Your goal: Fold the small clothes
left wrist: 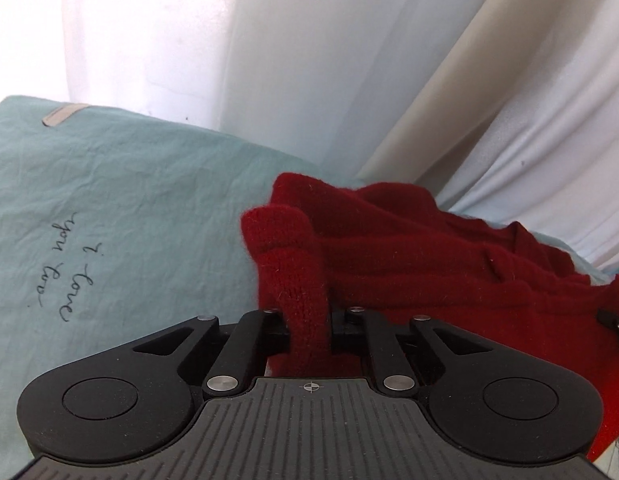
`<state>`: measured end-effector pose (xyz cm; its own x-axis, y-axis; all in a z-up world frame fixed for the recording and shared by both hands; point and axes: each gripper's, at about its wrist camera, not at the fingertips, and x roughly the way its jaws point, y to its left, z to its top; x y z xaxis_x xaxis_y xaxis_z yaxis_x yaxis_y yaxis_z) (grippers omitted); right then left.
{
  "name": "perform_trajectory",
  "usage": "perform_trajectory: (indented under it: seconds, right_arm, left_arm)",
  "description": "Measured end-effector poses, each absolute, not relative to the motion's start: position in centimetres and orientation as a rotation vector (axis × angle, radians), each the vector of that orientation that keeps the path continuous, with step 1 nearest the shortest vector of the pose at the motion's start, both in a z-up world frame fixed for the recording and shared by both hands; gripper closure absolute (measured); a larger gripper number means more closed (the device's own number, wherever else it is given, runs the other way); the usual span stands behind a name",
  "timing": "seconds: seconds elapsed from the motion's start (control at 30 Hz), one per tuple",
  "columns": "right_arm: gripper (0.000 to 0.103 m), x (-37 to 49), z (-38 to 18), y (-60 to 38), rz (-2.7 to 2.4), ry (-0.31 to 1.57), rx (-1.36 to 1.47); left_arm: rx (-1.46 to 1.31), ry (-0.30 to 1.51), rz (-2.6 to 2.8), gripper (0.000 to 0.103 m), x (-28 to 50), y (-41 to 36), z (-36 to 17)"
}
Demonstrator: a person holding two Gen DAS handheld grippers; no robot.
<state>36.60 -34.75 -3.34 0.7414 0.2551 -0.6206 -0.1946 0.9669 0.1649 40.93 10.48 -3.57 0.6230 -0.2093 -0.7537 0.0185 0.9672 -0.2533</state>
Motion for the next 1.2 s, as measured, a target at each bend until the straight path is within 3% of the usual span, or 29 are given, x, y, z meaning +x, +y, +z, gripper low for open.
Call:
perform_trajectory:
  seconds: [0.3, 0.67, 1.2]
  right_arm:
    - [0.095, 36.3, 1.4, -33.1, 0.144, 0.491, -0.068]
    - [0.095, 41.7, -1.8, -32.4, 0.018, 0.543, -0.125]
    - [0.095, 43.3, -5.9, -32.6, -0.019, 0.618, -0.199]
  left_arm:
    - [-0.172, 0.677, -0.090, 0.092, 41.8, 9.8, 3.8]
    - [-0.002, 0.716, 0.028, 0.091, 45.4, 5.9, -1.8]
    - [0.014, 0.737, 0.072, 0.091, 47.0, 5.1, -3.6]
